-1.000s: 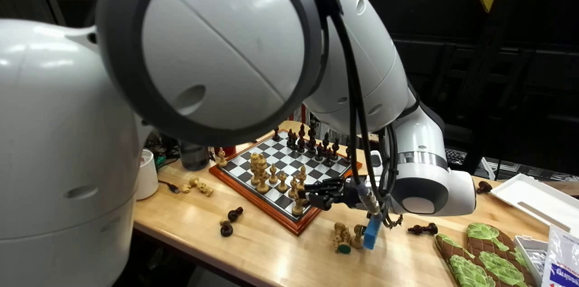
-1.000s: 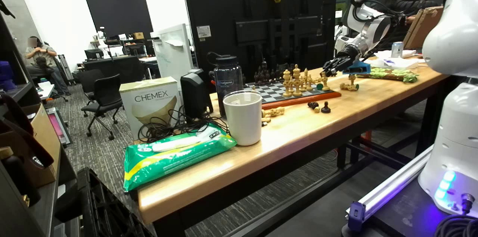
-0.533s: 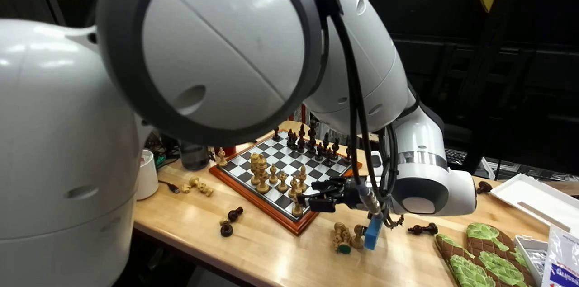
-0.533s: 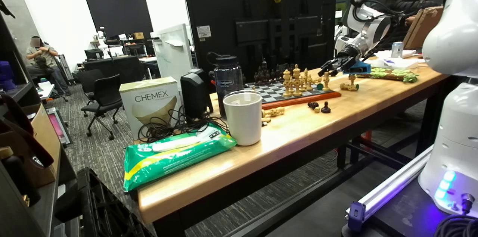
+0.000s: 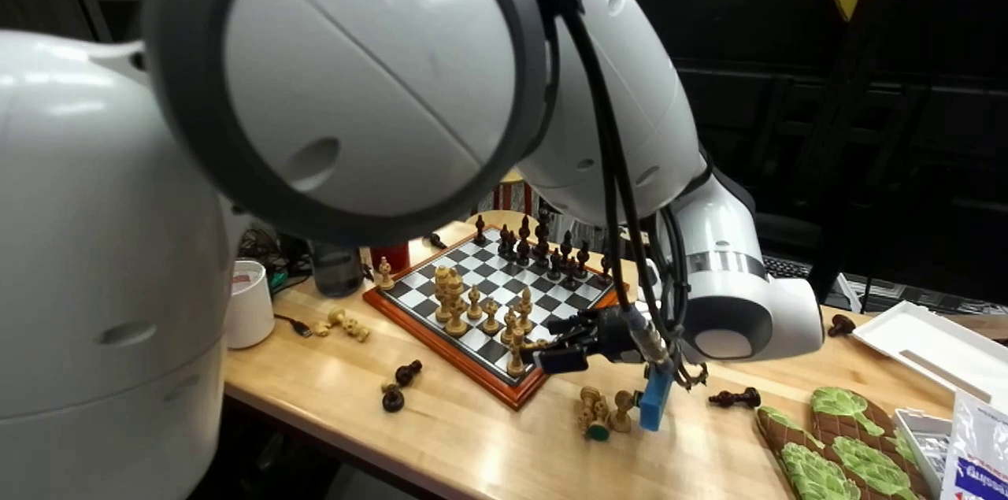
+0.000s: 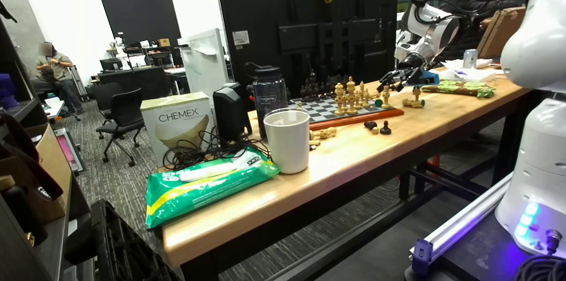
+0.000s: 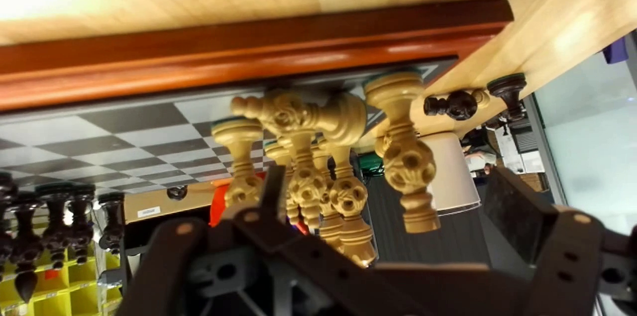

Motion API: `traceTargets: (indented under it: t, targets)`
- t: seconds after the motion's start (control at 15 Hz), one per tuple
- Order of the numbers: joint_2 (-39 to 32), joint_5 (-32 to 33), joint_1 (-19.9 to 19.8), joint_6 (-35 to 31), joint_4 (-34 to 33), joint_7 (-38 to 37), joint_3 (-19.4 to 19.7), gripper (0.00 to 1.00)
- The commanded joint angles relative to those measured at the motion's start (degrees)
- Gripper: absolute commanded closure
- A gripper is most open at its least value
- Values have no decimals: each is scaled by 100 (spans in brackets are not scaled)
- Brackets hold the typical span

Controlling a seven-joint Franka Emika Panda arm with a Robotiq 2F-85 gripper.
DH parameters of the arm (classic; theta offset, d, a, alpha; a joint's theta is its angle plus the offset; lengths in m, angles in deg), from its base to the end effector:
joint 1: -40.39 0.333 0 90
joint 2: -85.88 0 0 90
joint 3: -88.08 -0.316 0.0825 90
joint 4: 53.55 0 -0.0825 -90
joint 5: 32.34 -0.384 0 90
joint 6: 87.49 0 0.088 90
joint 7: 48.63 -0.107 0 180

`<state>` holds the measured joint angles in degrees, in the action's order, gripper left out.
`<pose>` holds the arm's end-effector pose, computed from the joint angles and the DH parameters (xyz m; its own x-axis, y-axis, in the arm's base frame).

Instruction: Put one white chess piece on the chess board.

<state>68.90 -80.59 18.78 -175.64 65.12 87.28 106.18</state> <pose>0.4423 -0.2579 0.2824 0.2273 0.4907 0.8411 0.9721 -0.1664 -0.1656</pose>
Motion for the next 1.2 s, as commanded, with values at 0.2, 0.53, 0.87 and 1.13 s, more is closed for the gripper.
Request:
traceTargets:
  t: [0.2,0.53,0.87,1.13]
  targets:
    - [1193,691,543,-575,345,-1015,-263,0]
    - [1797,1233,722,-972,472,-1736,-420,0]
    - [2774,1704,948,-2244,1138,-3084,-664,0]
    - [3427,1822,1155,-3429,1801,-4426,-931,0]
